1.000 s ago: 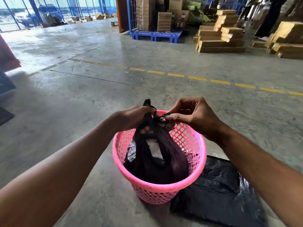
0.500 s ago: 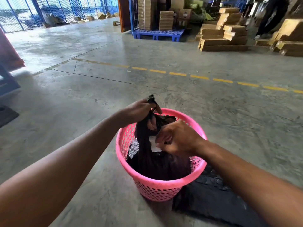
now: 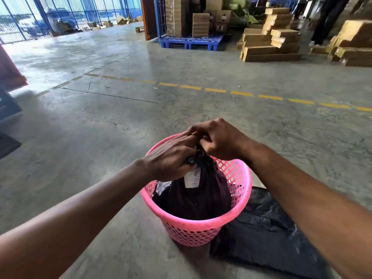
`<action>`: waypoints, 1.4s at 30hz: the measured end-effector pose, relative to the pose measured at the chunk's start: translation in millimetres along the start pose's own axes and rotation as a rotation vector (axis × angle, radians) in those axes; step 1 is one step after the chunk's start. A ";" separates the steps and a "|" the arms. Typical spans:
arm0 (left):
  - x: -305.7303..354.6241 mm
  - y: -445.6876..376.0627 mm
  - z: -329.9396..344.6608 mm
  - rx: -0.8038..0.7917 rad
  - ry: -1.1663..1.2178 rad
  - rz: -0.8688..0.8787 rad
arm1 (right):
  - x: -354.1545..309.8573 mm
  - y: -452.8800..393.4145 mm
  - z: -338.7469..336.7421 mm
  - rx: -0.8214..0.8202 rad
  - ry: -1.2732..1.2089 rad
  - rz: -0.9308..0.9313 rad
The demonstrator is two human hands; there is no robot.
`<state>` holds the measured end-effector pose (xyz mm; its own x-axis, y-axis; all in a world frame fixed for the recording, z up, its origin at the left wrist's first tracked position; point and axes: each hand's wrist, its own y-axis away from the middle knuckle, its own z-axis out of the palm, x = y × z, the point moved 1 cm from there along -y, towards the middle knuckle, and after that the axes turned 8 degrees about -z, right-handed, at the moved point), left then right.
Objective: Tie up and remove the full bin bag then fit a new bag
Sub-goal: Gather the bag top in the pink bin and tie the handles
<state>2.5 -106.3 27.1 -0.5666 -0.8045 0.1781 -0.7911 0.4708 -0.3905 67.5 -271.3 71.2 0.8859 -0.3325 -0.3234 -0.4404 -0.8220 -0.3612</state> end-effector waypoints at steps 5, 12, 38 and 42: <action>-4.7 5.3 5.4 0.040 0.165 -0.081 | 15.0 8.6 3.7 0.087 -0.026 0.077; -42.2 29.4 13.1 -0.057 0.592 -0.539 | 62.0 42.9 18.1 0.041 -0.316 0.325; -33.9 -3.6 15.4 -0.835 -0.279 -0.685 | 40.2 27.6 83.8 -0.446 0.292 0.301; -34.9 -1.0 36.8 -0.786 -0.074 -0.808 | 45.1 28.6 78.0 -0.369 0.127 0.343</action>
<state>31.6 -92.0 -11.9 0.1716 -0.9835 0.0568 -0.8599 -0.1214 0.4959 83.5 -273.7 -21.9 0.7204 -0.6463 -0.2517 -0.6483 -0.7564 0.0869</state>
